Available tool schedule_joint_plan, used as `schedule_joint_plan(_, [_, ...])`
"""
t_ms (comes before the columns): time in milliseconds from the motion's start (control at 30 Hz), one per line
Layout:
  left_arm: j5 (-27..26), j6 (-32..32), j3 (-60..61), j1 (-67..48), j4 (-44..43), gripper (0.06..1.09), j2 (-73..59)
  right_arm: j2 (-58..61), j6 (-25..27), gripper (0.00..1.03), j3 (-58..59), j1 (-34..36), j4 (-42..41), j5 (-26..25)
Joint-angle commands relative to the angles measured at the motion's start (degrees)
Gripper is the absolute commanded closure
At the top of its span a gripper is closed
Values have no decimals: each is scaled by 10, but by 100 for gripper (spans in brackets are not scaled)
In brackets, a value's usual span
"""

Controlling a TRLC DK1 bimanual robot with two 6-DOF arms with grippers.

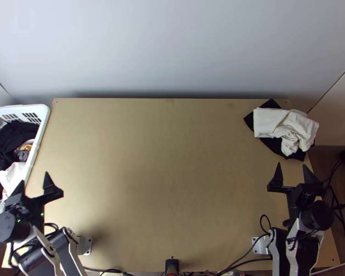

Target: Fold the t-shirt

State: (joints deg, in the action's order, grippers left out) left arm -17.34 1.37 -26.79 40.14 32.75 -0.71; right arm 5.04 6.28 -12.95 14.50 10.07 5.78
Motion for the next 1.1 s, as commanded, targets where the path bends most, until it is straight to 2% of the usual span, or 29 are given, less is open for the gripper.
schedule_joint_plan(0, [9, 48, 135, -52, -90, 10, -1, -54, -30, 4, 73, -3, -2, -20])
schedule_joint_plan(67, [6, 44, 135, -82, -97, 10, -51, -51, -56, 4, 75, -6, 25, -21])
schedule_joint_plan(167, [7, 26, 137, -176, -101, 10, -83, -52, -59, 4, 76, -5, 26, -21])
schedule_joint_plan(267, [9, 23, 135, -229, -87, 10, -54, -52, -59, 4, 76, -6, 26, -21])
schedule_joint_plan(333, [9, 24, 134, -231, -79, 10, 11, -52, -59, 4, 76, -6, 26, -21])
schedule_joint_plan(533, [12, 31, 128, -226, -46, 10, 11, -52, -59, 4, 76, -6, 26, -21])
schedule_joint_plan(567, [15, 52, 126, -224, -39, 10, 7, -52, -59, 4, 76, -6, 26, -21])
schedule_joint_plan(667, [27, 179, 118, -211, -2, 10, 9, -52, -59, 4, 76, -6, 26, -21])
schedule_joint_plan(767, [27, 253, 119, -211, 41, 10, 9, -52, -59, 5, 76, -5, 26, -21])
schedule_joint_plan(1067, [34, 280, 122, -212, 41, 10, 9, -52, -59, 4, 76, -6, 26, -22])
